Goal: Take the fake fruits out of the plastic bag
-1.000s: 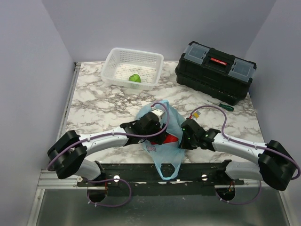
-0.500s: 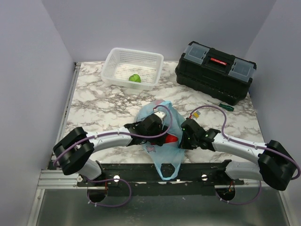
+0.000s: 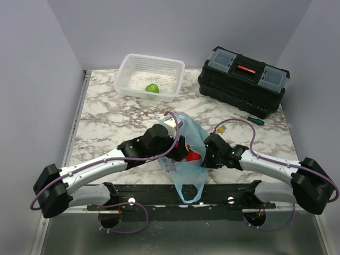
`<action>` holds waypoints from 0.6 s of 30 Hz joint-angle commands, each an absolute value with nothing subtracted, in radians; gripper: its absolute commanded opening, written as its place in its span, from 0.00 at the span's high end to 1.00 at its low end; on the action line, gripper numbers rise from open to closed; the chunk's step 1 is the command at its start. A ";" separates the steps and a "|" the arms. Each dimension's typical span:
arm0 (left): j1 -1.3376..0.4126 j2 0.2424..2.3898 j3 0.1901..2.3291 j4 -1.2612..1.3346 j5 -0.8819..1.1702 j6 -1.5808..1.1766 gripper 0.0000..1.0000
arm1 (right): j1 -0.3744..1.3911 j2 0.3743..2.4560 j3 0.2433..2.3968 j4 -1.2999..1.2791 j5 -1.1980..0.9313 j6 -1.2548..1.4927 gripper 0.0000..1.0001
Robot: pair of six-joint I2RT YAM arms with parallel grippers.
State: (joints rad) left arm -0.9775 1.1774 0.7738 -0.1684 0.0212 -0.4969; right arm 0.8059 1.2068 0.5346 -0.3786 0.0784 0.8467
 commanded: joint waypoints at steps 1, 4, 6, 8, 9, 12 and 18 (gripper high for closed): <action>-0.978 1.048 0.783 -0.184 0.172 -0.453 0.56 | 0.810 1.219 0.558 -0.368 0.106 0.829 0.96; -0.971 0.949 0.788 -0.192 0.275 -0.405 0.56 | 0.810 1.219 0.566 -0.383 0.122 0.830 0.96; -0.962 0.870 0.798 -0.210 0.306 -0.376 0.56 | 0.810 1.217 0.566 -0.378 0.115 0.826 0.96; -0.946 0.790 0.812 -0.235 0.256 -0.350 0.54 | 0.810 1.214 0.558 -0.362 0.116 0.821 0.96; -0.927 0.754 0.827 -0.257 0.210 -0.345 0.54 | 0.810 1.216 0.558 -0.363 0.124 0.822 0.96; -0.840 0.699 0.911 -0.367 -0.003 -0.368 0.54 | 0.810 1.231 0.574 -0.370 0.117 0.817 0.96; -0.585 0.693 0.967 -0.383 -0.144 -0.420 0.61 | 0.810 1.245 0.590 -0.370 0.124 0.803 0.97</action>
